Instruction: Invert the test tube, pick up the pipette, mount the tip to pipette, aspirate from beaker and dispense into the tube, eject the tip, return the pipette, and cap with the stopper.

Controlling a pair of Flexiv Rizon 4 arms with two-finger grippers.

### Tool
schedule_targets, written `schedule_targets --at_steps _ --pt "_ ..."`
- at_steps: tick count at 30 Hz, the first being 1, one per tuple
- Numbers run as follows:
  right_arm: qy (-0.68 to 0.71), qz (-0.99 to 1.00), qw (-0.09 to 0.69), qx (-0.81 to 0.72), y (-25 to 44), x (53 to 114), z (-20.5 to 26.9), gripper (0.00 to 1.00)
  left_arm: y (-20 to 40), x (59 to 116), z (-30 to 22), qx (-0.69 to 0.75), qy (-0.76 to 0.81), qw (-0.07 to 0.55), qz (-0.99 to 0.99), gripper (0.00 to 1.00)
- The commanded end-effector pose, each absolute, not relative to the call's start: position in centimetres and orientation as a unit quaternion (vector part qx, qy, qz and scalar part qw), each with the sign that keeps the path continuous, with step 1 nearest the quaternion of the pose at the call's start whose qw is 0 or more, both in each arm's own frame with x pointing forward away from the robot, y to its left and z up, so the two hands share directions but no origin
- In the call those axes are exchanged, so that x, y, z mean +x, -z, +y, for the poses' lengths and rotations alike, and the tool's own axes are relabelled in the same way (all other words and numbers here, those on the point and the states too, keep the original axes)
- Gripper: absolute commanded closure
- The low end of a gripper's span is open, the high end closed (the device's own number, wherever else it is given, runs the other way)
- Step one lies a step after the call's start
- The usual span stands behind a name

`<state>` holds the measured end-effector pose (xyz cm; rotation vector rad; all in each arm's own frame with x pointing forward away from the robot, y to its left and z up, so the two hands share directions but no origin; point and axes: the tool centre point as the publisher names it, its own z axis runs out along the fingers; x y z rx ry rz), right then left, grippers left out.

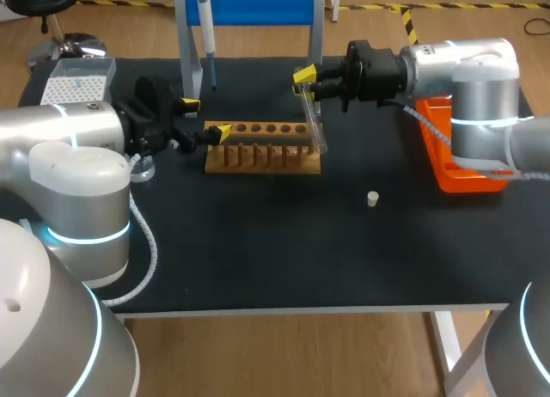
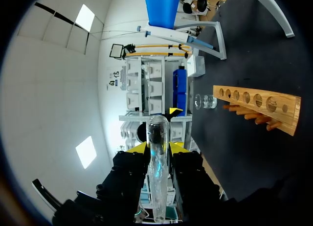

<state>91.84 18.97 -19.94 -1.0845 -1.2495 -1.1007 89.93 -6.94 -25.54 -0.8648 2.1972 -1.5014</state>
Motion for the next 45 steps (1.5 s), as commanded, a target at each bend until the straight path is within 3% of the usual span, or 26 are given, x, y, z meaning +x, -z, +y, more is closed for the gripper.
schedule_targets --at_steps 1,6,8,14,17,31,34,45 --pt "0.463 -0.528 0.545 -0.458 19.8 91.8 18.8 1.0 25.7 89.9 -6.9 -0.304 0.532 0.172 0.771 0.0" --pt "0.463 -0.528 0.545 -0.458 19.8 91.8 18.8 1.0 25.7 89.9 -6.9 -0.304 0.532 0.172 0.771 0.0" --pt "0.463 -0.528 0.545 -0.458 19.8 91.8 18.8 1.0 25.2 89.7 -7.2 -0.234 0.566 0.229 0.757 0.0" --pt "0.463 -0.528 0.545 -0.458 19.8 91.8 18.8 1.0 25.0 89.7 -7.5 -0.081 0.579 0.316 0.747 0.0" --pt "0.463 -0.528 0.545 -0.458 19.8 91.8 18.8 1.0 25.0 89.2 -7.6 0.018 0.523 0.405 0.749 0.0" --pt "0.463 -0.528 0.545 -0.458 19.8 91.8 18.8 1.0 25.4 89.5 -7.5 0.006 0.503 0.403 0.765 0.0" --pt "0.463 -0.528 0.545 -0.458 19.8 91.8 18.8 1.0 24.2 89.1 -8.2 0.095 0.488 0.473 0.727 0.0" --pt "0.463 -0.528 0.545 -0.458 19.8 91.8 18.8 1.0 23.3 88.5 -8.9 0.306 0.481 0.539 0.62 0.0"
